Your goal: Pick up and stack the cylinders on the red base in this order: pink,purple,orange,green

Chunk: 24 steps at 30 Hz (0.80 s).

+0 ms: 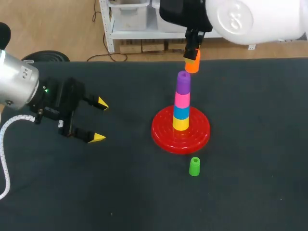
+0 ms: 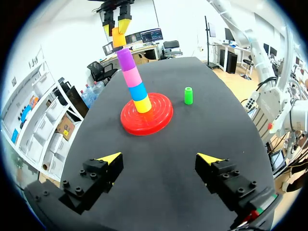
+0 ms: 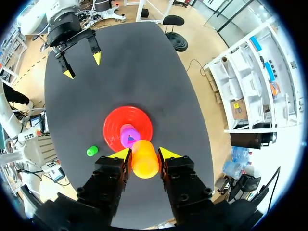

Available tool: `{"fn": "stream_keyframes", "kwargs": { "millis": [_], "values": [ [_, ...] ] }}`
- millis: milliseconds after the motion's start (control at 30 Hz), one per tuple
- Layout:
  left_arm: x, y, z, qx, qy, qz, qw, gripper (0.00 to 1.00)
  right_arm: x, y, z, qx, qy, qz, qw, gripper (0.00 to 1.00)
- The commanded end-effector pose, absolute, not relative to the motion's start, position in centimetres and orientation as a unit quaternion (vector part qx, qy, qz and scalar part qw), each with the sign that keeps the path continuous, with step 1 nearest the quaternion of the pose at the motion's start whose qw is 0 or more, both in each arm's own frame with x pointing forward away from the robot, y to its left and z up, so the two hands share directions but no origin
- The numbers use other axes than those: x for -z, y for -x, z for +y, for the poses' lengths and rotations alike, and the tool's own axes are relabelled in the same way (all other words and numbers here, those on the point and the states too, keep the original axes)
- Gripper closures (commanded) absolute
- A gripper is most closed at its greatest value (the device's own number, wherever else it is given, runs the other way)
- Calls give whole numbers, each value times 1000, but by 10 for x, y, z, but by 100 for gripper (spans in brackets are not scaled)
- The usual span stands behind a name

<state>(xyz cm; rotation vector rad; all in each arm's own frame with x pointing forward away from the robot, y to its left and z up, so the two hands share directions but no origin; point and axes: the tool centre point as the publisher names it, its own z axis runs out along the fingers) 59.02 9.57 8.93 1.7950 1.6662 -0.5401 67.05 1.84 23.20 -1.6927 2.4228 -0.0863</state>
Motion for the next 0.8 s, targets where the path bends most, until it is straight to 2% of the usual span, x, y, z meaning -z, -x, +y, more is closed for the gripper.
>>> {"fn": "stream_keyframes", "kwargs": {
  "millis": [33, 800],
  "values": [
    [-88, -591, 96, 205, -681, 630, 312, 0, -230, -677, 23, 25, 574, 814, 86, 100],
    [-88, -591, 96, 205, -681, 630, 312, 0, -219, -687, 34, 16, 589, 805, 67, 100]
  ]
}}
